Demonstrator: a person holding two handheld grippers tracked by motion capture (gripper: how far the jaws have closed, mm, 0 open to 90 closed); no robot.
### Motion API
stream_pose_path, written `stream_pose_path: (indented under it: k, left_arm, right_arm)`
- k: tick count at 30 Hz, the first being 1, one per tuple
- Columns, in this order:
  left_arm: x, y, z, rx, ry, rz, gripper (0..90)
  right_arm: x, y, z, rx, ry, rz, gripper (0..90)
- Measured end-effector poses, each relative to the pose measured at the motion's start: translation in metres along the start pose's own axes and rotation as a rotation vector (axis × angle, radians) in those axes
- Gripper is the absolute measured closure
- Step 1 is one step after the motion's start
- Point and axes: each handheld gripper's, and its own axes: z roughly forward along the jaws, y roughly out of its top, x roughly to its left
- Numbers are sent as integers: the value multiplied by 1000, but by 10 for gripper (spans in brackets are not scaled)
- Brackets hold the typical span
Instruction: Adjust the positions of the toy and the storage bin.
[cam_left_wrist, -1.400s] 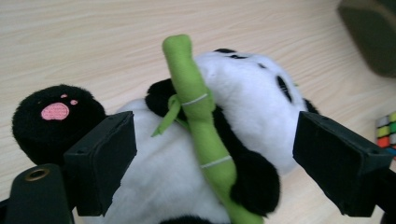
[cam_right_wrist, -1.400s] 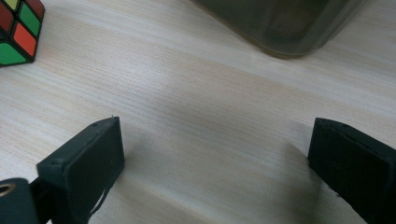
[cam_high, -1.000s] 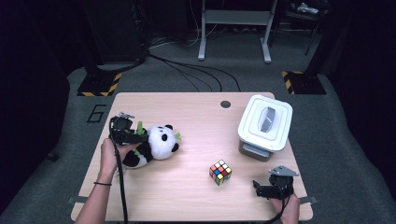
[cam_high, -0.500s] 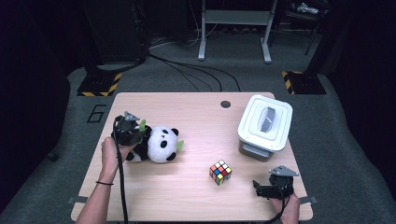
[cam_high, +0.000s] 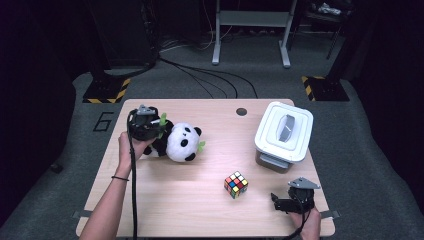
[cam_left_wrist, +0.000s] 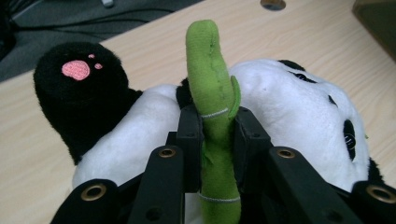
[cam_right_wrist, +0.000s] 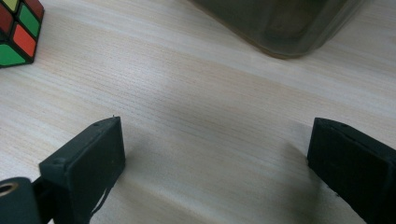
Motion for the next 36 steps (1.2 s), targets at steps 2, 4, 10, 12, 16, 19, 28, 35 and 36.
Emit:
stream_pose_path:
  k: [2,4,10,12,16,19,28,35,36]
  left_arm:
    - [1,6,6,-9,-13,15,753]
    - [1,11,13,-10,-17,20,753]
    - [5,14,41,0,-39,16,752]
    - [5,12,54,28,-36,13,752]
    - [4,11,61,29,-27,-7,748]
    - [3,11,59,46,-22,-6,724]
    - [-19,4,19,66,-31,21,402]
    - [-32,-26,-14,26,-38,42,312]
    - [-34,-32,-17,25,-38,39,298]
  right_arm:
    - [0,0,0,0,0,0,34]
    - [0,0,0,0,0,-2,35]
    - [0,0,0,-1,-1,-1,35]
    - [0,0,0,-1,-1,-1,35]
    - [0,0,0,0,-1,-2,36]
    - [0,0,0,0,-1,-2,35]
    - [0,0,0,-1,-3,1,36]
    - [0,0,0,-1,-4,3,36]
    - [0,0,0,0,-4,3,36]
